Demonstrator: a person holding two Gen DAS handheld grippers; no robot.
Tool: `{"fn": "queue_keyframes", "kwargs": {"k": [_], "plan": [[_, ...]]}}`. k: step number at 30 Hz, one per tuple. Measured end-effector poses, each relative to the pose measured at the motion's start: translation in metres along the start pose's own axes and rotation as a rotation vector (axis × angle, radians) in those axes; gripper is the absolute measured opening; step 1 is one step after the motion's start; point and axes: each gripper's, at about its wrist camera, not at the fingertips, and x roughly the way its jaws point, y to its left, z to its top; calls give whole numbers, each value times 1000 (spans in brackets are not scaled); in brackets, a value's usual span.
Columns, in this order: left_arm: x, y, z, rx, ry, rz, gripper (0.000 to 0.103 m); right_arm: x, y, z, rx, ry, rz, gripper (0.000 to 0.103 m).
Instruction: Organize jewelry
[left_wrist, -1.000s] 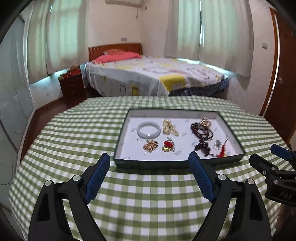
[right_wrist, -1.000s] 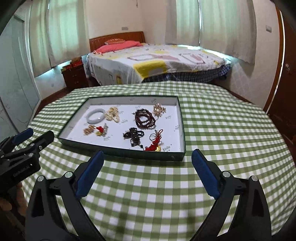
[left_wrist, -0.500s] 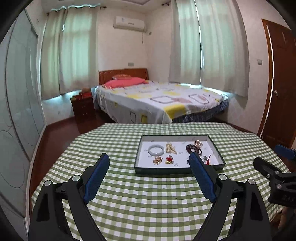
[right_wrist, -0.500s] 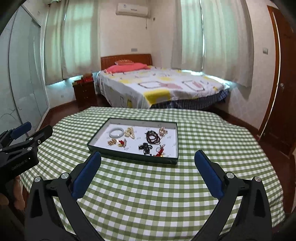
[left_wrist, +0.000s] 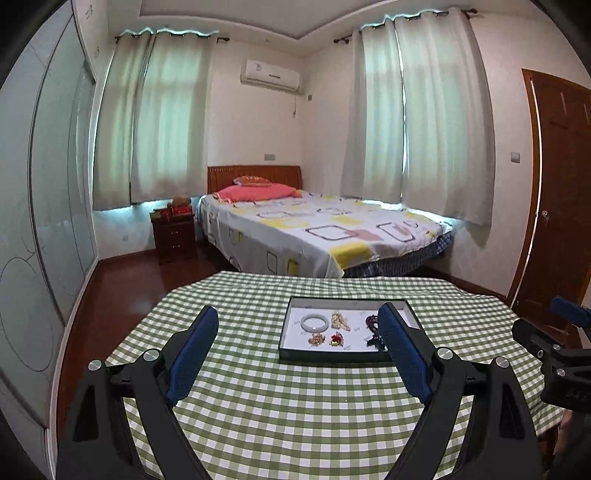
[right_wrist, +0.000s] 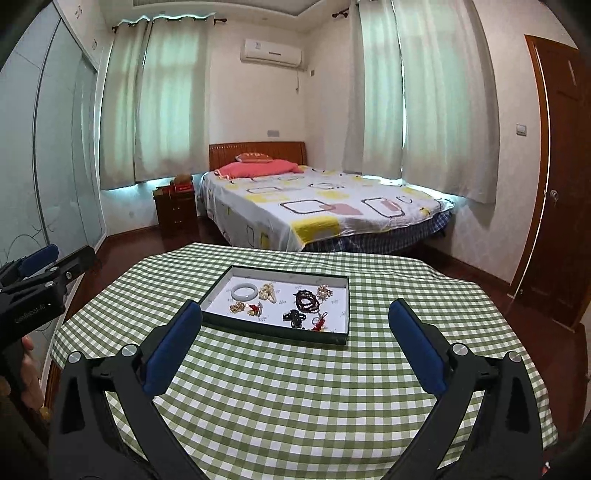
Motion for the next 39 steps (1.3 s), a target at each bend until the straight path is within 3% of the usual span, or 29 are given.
{"fn": "queue_keyframes", "kwargs": {"k": [39], "plan": [[-14, -1, 2, -3, -4, -4, 85, -10, 0, -1, 7, -24, -5, 99]]}}
